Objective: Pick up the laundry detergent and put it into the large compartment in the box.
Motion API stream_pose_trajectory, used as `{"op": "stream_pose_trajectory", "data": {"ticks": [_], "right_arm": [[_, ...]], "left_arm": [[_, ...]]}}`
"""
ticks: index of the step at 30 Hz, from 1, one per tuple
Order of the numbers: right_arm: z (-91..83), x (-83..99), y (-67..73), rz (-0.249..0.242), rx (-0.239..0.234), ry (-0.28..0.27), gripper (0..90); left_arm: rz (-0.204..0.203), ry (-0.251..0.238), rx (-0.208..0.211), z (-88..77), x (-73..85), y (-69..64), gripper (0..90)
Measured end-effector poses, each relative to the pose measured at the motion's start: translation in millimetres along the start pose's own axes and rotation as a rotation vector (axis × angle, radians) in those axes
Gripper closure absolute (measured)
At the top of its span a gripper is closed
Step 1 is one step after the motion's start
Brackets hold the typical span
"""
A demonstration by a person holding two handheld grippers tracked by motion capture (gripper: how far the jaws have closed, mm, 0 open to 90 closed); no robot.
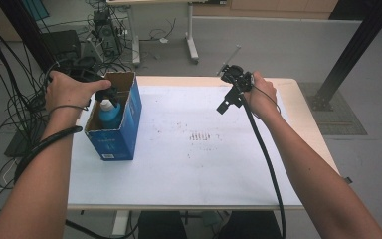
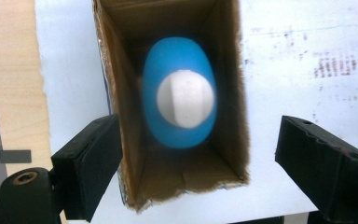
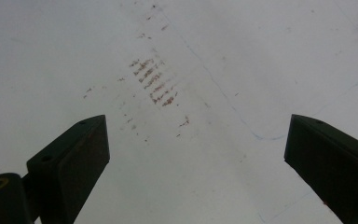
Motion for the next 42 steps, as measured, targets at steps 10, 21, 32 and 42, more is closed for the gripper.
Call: {"op": "stream_pose_trajectory", "data": {"ticks": [10,21,32,42], "right_arm": [[-2.8,-0.7,0.3,-0.003,0.003,-0.007,6.3],[-2.1,-2.6,0.3,-0.003,0.005,-0.005,6.3],[0.5,-4.2,-0.6,-0.003,0.001,0.003,6.3],[1.4,-4.0,-0.8,-0.002,-0.003,0.007,6.3]], "left_arm": [[0.036,-0.008,0.011,-26.5,7.0,-12.2,11.3],[0.107,0.011,0.051,-42.7,11.4,-37.5,10.0],[0.224,0.028,0.073,-49.8,17.6,-76.7,6.6],[0.362,0.078,0.107,-41.3,26.4,-116.5,4.7]]}}
Point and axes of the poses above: each handheld gripper's, and its own axes: z roughly forward along the jaws, x roughly out of its underside, y roughly to its left, the point moved 5 cm from there along z, roughly forward along the jaws, and after that the axes turned 11 degrees about y, right-handed, at the moved point
